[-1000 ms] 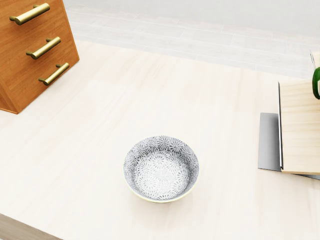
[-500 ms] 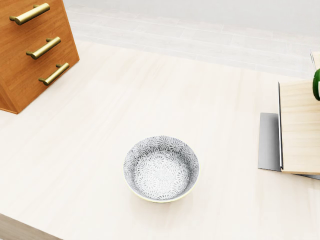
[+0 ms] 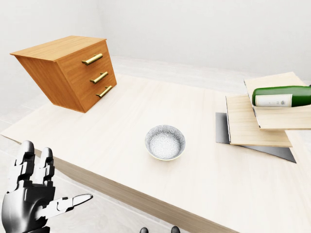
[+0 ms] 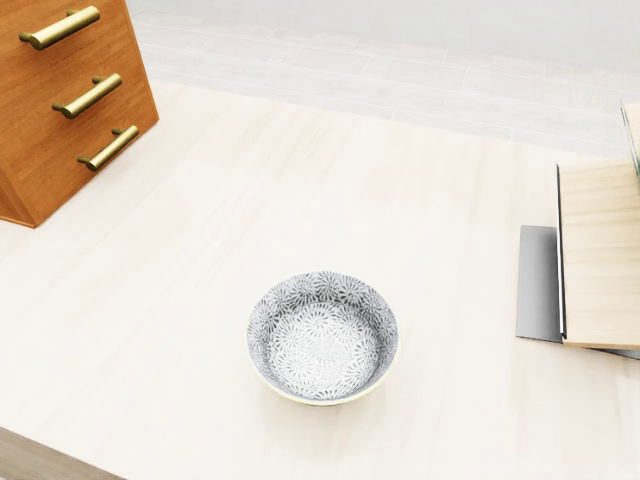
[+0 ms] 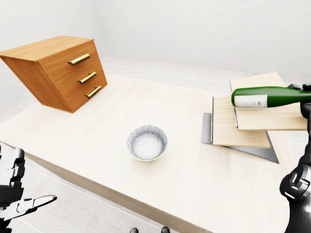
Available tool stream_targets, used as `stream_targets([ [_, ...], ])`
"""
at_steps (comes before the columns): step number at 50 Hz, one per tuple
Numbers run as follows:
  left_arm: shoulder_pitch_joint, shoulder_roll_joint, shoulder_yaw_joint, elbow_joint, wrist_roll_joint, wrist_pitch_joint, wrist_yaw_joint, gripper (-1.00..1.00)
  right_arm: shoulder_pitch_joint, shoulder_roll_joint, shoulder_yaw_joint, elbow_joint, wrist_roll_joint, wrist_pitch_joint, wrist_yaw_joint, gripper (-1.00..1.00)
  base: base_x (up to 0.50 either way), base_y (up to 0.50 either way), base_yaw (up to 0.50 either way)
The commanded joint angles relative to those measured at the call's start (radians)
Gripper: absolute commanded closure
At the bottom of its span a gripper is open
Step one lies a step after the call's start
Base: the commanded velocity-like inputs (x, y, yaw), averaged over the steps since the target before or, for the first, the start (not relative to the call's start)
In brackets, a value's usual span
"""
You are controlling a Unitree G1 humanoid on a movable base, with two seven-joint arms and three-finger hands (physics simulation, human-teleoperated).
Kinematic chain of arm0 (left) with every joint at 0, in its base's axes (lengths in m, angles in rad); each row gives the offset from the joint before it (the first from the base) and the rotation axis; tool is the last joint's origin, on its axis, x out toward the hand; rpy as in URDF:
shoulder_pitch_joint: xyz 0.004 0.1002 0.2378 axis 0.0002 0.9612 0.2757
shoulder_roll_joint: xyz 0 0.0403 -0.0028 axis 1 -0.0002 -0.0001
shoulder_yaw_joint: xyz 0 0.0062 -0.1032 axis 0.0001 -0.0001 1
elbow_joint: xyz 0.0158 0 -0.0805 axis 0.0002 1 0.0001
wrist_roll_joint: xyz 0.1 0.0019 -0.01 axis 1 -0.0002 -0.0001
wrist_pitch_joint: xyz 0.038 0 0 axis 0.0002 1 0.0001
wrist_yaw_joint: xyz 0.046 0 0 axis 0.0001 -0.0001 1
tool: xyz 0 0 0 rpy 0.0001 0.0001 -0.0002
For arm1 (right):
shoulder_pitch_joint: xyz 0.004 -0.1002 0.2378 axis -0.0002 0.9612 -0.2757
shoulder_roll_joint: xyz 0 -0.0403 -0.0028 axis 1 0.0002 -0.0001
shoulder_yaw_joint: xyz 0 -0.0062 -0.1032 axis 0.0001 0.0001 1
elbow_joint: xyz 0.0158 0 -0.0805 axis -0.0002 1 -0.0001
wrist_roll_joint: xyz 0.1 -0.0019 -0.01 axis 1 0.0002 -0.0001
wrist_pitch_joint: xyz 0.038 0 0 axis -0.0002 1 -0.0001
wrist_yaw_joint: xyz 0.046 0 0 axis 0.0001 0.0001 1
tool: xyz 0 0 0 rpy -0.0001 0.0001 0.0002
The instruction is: Put the wine bottle on the wine rack.
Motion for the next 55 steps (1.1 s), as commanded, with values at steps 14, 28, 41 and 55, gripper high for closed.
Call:
stream_targets([
  [14,-0.008,0.006,-0.005,0.031,0.008,0.0,0.0,-1.0,0.012,-0.057,-0.018,-0.013,-0.055,0.0,-0.028,1.0,0.0,0.0,0.0],
  [28,0.002,0.006,-0.003,0.013,-0.002,0.0,0.003,-1.0,0.021,-0.029,-0.009,-0.005,-0.071,0.0,-0.019,1.0,0.0,0.0,0.0],
  [41,0.002,0.003,-0.006,0.008,0.002,0.0,0.004,-1.0,0.031,-0.012,-0.013,0.001,-0.081,0.0,-0.01,1.0,0.0,0.0,0.0],
  [55,0.002,-0.001,-0.01,0.01,0.008,0.0,0.001,-1.0,0.036,-0.015,-0.022,0.001,-0.082,0.0,-0.021,1.0,0.0,0.0,0.0],
])
